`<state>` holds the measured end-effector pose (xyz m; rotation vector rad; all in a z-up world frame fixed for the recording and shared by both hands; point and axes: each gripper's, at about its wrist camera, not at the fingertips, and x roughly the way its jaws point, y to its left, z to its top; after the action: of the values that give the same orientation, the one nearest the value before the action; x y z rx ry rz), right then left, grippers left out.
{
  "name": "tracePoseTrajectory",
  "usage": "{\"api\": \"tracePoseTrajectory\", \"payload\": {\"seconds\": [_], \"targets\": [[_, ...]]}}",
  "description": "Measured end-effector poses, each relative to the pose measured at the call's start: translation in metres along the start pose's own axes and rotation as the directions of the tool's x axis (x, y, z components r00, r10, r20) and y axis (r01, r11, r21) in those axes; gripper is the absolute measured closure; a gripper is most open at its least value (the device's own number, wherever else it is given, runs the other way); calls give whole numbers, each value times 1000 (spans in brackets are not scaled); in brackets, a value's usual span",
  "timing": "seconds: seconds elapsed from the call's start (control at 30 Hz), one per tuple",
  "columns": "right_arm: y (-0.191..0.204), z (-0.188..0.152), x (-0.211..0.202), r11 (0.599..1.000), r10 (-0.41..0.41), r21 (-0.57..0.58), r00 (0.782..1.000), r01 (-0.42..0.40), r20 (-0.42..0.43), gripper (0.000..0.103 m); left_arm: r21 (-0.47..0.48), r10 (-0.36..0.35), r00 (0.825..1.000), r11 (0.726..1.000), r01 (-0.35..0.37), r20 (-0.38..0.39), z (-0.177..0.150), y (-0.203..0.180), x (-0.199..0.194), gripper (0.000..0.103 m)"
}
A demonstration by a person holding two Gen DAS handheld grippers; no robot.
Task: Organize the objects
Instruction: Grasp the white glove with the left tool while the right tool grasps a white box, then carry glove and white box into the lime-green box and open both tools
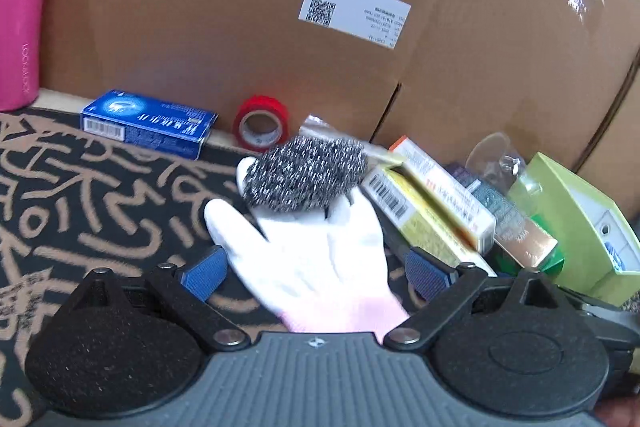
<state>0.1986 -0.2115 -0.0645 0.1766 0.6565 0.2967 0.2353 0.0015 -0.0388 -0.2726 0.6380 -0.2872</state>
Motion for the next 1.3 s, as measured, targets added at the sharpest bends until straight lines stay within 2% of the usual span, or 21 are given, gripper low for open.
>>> {"api": "tracePoseTrajectory", "payload": {"seconds": [0.07, 0.1, 0.3, 0.33, 0.37, 0.43, 0.57, 0.63, 0.7, 0.77, 0.8, 0.87, 0.9, 0.93, 1.0, 1.03, 1.07, 1.1, 1.2, 1.27, 1.3], "targets": [[0, 0, -1, 1000, 1, -8, 1000, -1, 12, 21, 8, -10, 1000, 1000, 10, 5, -1, 3, -1, 5], [1, -1, -4, 1000, 7, -18, 1000, -7, 12, 34, 32, -7, 1000, 999, 7, 2, -2, 1, -1, 6], [25, -10, -22, 971, -21, -238, 999, 14, -26, 34, 186, 83, 996, 979, -84, 12, -10, -12, -5, 38], [30, -12, -26, 959, -2, -282, 999, -10, -43, 34, 211, 86, 996, 974, -87, 12, -11, -14, -6, 55], [35, -14, -28, 950, 18, -311, 998, -36, -61, 34, 234, 75, 997, 969, -74, 4, -13, -15, -8, 78], [42, -17, -31, 929, 44, -362, 993, -80, -107, 34, 243, 21, 999, 970, -14, -28, -15, -16, -12, 91], [39, -20, -24, 939, 20, -339, 994, -57, -111, 24, 238, 19, 999, 971, -12, -26, -17, -18, -13, 91], [35, -18, -27, 949, 34, -309, 996, -59, -86, 22, 188, 15, 1000, 982, -11, -19, -16, -14, -11, 84], [35, -16, -30, 956, 44, -288, 998, -52, -33, 15, 154, -18, 1000, 988, 20, -14, -14, -14, -6, 66], [34, -16, -31, 957, 44, -286, 999, -35, 25, 8, 140, -43, 999, 989, 44, -10, -13, -17, -4, 35], [36, -14, -25, 955, 37, -296, 999, -26, 32, 8, 144, -55, 998, 988, 55, -9, -14, -20, -2, 29], [36, -14, -21, 956, 38, -292, 999, -34, 8, 12, 191, -36, 999, 981, 37, -6, -17, -30, 0, 25], [35, -14, -20, 955, 39, -294, 999, -38, -3, 24, 199, -32, 999, 980, 33, -7, -17, -31, 0, 26], [34, -15, -21, 955, 45, -294, 999, -48, -16, 41, 195, -35, 999, 980, 36, -8, -17, -31, 0, 28], [31, -14, -23, 955, 54, -289, 998, -65, -45, 42, 185, -30, 1000, 982, 30, -5, -17, -28, -1, 41], [29, -13, -26, 956, 54, -284, 997, -68, -56, 47, 188, -23, 1000, 982, 24, -5, -16, -27, -2, 53], [28, -12, -29, 957, 42, -284, 998, -56, -55, 54, 190, -17, 1000, 982, 17, -4, -16, -26, -2, 58], [27, -11, -32, 957, 26, -287, 999, -37, -44, 73, 183, -19, 1000, 983, 19, -4, -15, -24, -2, 58], [17, -6, -37, 969, 33, -244, 999, -37, -20, 75, 177, -20, 1000, 984, 20, 0, -15, -25, -1, 55], [17, -7, -37, 966, 31, -256, 1000, -31, -3, 74, 169, -42, 999, 985, 42, -3, -14, -26, 3, 33], [20, -8, -36, 964, 25, -265, 1000, -19, 20, 72, 167, -53, 999, 985, 53, -5, -15, -27, 4, 32]]}}
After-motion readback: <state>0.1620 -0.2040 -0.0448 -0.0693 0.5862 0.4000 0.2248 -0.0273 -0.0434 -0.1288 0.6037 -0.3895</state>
